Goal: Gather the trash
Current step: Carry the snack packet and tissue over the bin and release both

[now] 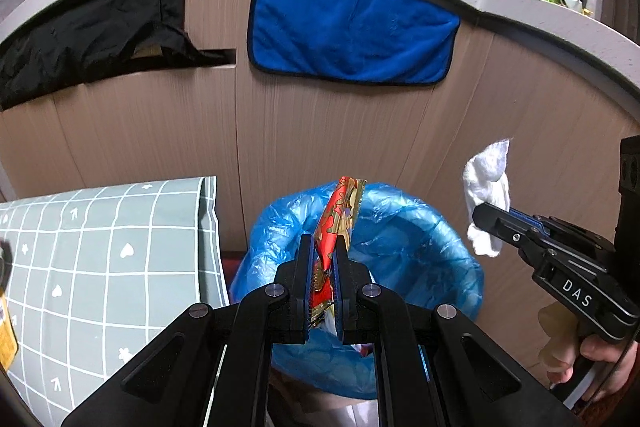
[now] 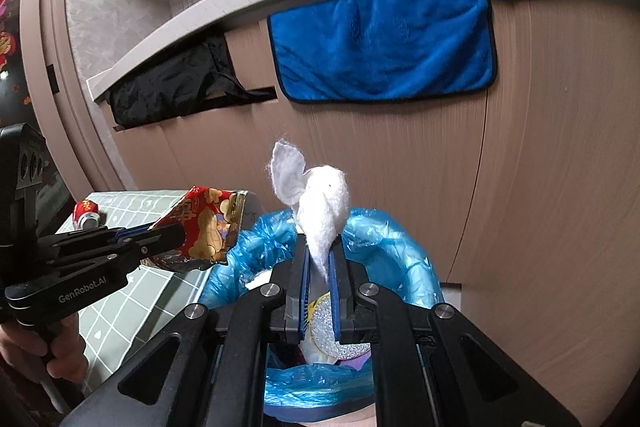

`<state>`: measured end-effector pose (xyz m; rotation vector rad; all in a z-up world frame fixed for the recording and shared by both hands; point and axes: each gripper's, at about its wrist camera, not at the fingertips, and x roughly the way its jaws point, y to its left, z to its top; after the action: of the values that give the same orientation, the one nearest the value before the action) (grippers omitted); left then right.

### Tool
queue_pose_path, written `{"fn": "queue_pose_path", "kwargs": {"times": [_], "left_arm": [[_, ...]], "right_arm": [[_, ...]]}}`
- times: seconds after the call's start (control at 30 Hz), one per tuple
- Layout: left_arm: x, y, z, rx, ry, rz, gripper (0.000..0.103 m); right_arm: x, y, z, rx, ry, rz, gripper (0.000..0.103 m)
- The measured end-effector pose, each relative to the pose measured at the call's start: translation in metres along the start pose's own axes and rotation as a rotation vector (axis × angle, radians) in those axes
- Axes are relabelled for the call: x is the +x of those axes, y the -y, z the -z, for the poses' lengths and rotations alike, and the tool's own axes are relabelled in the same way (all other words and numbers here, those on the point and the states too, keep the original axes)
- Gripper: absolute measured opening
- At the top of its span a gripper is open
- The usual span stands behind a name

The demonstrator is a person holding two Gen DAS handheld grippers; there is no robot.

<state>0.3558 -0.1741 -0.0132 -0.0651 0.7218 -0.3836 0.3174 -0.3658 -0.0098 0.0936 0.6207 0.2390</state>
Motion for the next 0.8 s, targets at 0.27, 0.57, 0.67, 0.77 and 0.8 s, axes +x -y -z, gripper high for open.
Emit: {"fn": "queue_pose_path", "kwargs": {"times": [0.27, 0.57, 0.67, 0.77, 0.8], "left_arm": [[0.017, -0.004, 0.001, -0.011, -0.025, 0.031, 0.008], [0.018, -0.014, -0.001, -0.056, -0.028, 0.085, 0.044], [0.014, -0.016, -0.003, -0.073, -0.029, 0.11, 0.045], [0.011, -0.021, -0.005, -0.088, -0.042, 0.112, 0.045], [0.008, -0.023, -0.004, -0.091, -0.041, 0.107, 0.045]], "right_arm": [[0.023, 0.005, 0.008, 0.022, -0.045, 0.01, 0.008], [0.032, 0.01, 0.014, 0.057, -0.071, 0.006, 0.029], [0.031, 0.007, 0.016, 0.051, -0.071, 0.013, 0.039], [0.027, 0.006, 0.017, 0.058, -0.07, 0.016, 0.039], [0.026, 0.006, 0.017, 0.061, -0.069, 0.017, 0.039]]}}
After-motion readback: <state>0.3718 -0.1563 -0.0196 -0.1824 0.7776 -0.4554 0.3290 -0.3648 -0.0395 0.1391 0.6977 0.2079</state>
